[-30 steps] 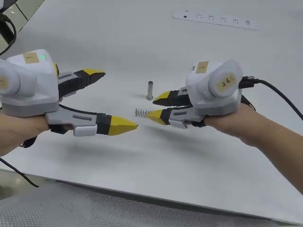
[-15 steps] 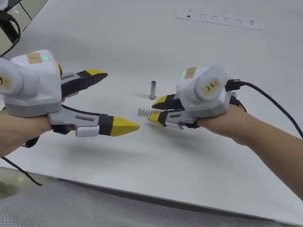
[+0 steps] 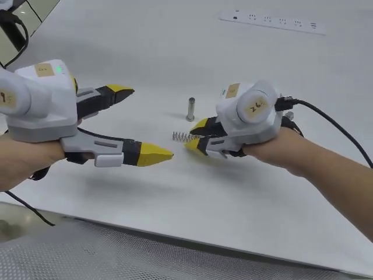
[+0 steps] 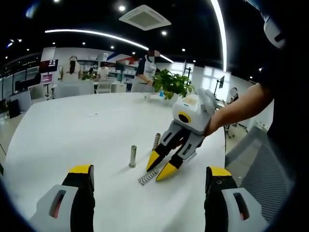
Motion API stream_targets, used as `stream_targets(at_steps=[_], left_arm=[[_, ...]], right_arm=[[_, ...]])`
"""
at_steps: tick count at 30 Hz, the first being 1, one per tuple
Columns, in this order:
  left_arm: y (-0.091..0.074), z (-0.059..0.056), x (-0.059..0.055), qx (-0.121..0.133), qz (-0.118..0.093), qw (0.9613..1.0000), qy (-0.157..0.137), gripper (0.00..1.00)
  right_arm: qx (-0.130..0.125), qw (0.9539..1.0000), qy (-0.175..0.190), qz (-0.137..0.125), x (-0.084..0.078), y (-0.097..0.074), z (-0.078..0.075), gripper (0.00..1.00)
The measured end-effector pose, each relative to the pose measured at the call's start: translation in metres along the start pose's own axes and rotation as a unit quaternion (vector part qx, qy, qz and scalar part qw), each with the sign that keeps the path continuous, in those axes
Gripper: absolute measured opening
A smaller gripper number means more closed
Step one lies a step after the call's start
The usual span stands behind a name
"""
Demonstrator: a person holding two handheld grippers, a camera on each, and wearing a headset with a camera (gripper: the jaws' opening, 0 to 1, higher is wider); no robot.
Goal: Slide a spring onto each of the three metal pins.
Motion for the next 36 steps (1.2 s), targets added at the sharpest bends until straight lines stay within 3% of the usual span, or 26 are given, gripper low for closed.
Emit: stream_targets(at_steps=[23, 36], left_arm=[[0.001, -0.001, 0.001, -0.003, 0.004, 1.0, 0.003, 0.93], [0.014, -0.013, 0.002, -0.027, 0.012, 0.9995, 0.011, 0.89]], right_arm=[[0.016, 0.9996, -0.023, 0.006, -0.003, 0.002, -0.002, 0.08], [0.016, 0.999, -0.042, -0.004, -0.001, -0.035, 0.003, 0.08]])
Point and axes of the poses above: the centre of the closed fingertips' face, and the gripper's own axes: y roughly forward along the fingers, z roughly to its left, x roughly out of its top, the point moved 6 cm from there along -y, roughly backward along the fingers, and after that the axes turned 9 degrees about -y, right-handed, at the moved point
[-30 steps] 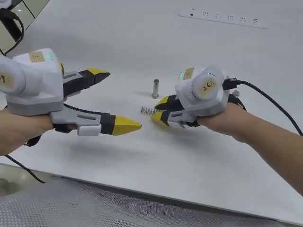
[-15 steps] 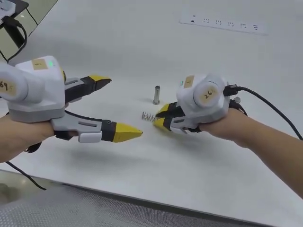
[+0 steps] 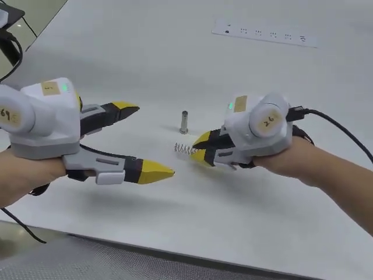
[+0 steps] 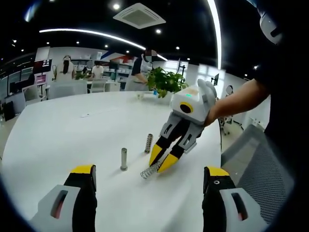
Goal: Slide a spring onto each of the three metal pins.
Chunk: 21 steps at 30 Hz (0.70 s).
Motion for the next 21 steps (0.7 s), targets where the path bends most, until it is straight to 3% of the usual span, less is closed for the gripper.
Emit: stream_targets(at_steps=[10, 21], left_arm=[[0.006, -0.009, -0.003, -0.02, 0.01, 0.9998, 0.001, 0.84], [0.016, -0.018, -0.004, -0.046, 0.022, 0.9987, 0.009, 0.77]], right_arm=[[-0.009, 0.9998, -0.014, -0.008, 0.003, -0.03, -0.003, 0.08], [-0.002, 0.9996, -0.029, -0.008, 0.006, -0.044, 0.007, 0.08]])
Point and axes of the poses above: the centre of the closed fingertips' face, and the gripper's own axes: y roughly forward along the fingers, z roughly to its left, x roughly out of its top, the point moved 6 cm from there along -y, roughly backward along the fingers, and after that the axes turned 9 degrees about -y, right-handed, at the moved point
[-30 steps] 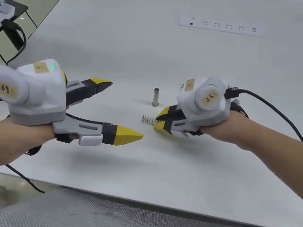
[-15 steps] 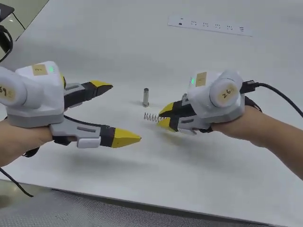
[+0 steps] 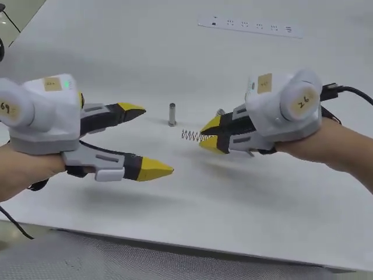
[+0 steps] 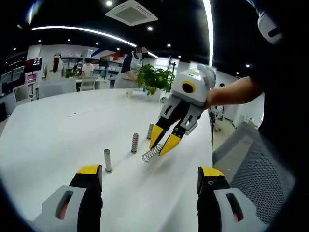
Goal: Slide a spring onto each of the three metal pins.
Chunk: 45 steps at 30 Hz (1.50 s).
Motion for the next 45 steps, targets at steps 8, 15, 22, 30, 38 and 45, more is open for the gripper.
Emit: stream_targets(at_steps=[8, 15, 22, 30, 38, 45], left_arm=[[0.009, -0.004, 0.003, -0.024, 0.011, 0.9996, 0.01, 0.7], [0.016, -0.005, 0.006, -0.043, 0.02, 0.9987, 0.017, 0.59], [0.025, -0.009, 0.007, -0.064, 0.031, 0.9971, 0.027, 0.48], [0.033, -0.009, 0.006, -0.079, 0.043, 0.9951, 0.04, 0.38], [0.04, -0.01, 0.008, -0.089, 0.047, 0.9936, 0.051, 0.29], [0.042, -0.011, 0.01, -0.094, 0.045, 0.9924, 0.064, 0.21]], right_arm=[[0.001, 1.0, -0.006, -0.004, 0.003, -0.005, 0.003, 0.08], [0.005, 0.9999, -0.012, -0.005, 0.006, -0.01, 0.007, 0.08], [0.008, 0.9998, -0.018, 0.001, 0.004, -0.012, 0.01, 0.08], [0.012, 0.9997, -0.021, 0.003, 0.004, -0.013, 0.014, 0.08], [0.013, 0.9997, -0.023, -0.003, 0.008, -0.013, 0.015, 0.08], [0.014, 0.9996, -0.024, -0.006, 0.011, -0.014, 0.015, 0.08]])
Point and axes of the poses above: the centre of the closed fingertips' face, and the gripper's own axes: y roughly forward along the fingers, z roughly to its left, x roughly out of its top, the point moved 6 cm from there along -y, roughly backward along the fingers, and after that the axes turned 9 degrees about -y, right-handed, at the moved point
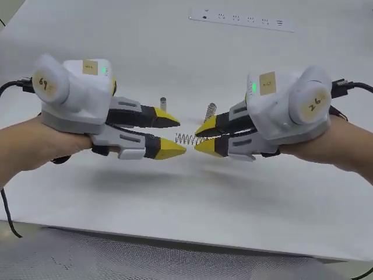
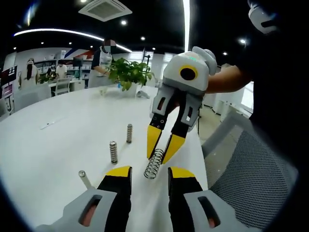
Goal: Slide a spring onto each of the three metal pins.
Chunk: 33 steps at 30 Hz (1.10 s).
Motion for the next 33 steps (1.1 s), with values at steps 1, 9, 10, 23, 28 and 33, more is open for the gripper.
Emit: stream_targets(at_steps=[1, 9, 10, 23, 28, 33], left_arm=[[0.0, -0.0004, -0.0005, 0.0, 0.002, 1.0, 0.001, 0.2], [0.0004, -0.0018, 0.0004, -0.002, -0.001, 1.0, 0.004, 0.14], [0.0006, -0.002, 0.0004, -0.003, 0.0, 1.0, 0.005, 0.13], [0.0004, -0.0036, 0.0018, -0.007, 0.003, 0.9999, 0.013, 0.04], [-0.0003, -0.0042, 0.0032, -0.006, 0.001, 0.9998, 0.018, 0.04], [-0.0014, -0.0056, 0.004, -0.009, 0.005, 0.9998, 0.018, 0.02]], right_arm=[[0.0, 1.0, 0.0, 0.0, 0.0001, -0.0001, -0.0001, 0.08], [0.003, 1.0, -0.002, 0.0, 0.0012, -0.0007, -0.0001, 0.08], [0.003, 1.0, -0.002, 0.0, 0.0018, -0.0008, -0.0002, 0.08], [0.005, 1.0, -0.006, -0.003, 0.0034, -0.0011, -0.0026, 0.08], [0.005, 1.0, -0.007, -0.003, 0.0039, -0.002, -0.004, 0.08], [0.004, 1.0, -0.006, -0.003, 0.0037, -0.0026, -0.0039, 0.08]])
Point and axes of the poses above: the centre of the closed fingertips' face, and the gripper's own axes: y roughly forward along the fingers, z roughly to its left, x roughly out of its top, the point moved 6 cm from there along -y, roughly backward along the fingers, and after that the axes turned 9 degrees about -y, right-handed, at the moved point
